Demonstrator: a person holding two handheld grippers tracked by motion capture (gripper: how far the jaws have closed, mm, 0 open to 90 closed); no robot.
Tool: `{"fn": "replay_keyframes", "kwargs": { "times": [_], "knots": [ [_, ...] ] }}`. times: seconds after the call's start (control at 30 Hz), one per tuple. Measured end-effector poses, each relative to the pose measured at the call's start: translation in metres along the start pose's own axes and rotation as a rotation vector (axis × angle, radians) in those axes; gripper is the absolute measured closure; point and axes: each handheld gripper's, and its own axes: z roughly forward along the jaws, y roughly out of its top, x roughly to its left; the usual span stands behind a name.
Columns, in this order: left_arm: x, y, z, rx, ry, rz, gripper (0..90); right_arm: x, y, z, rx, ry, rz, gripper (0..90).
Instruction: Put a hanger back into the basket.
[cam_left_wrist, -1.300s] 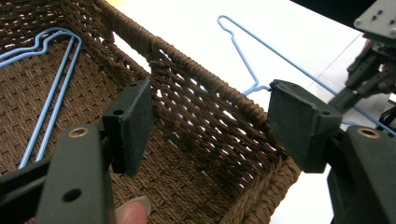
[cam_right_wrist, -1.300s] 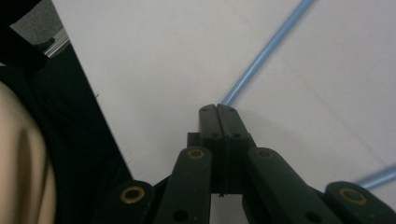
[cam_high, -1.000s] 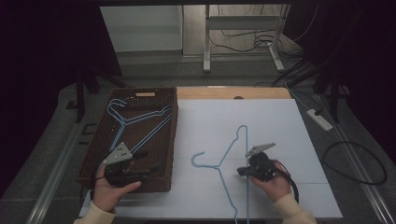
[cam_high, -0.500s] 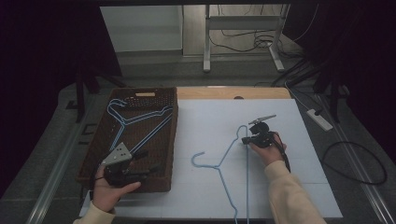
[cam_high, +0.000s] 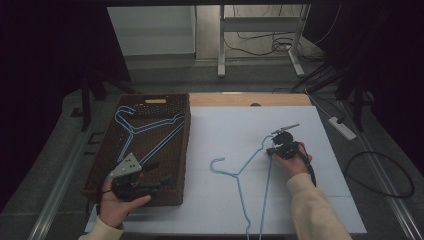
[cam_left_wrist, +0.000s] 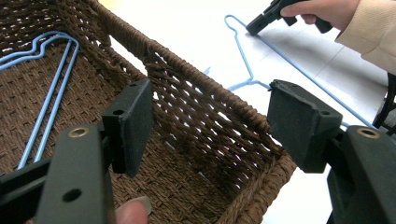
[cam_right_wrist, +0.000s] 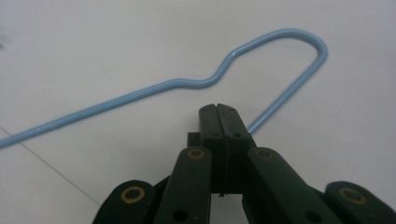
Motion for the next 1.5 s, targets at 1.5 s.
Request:
{"fn": "replay_keyframes", "kwargs": {
  "times": [1.5],
  "knots": [
    [-0.006, 0.001, 0.005, 0.001, -0.018, 0.001, 31.7, 0.030, -0.052, -0.072, -0.126, 0.070, -0.051, 81.0]
  ]
}}
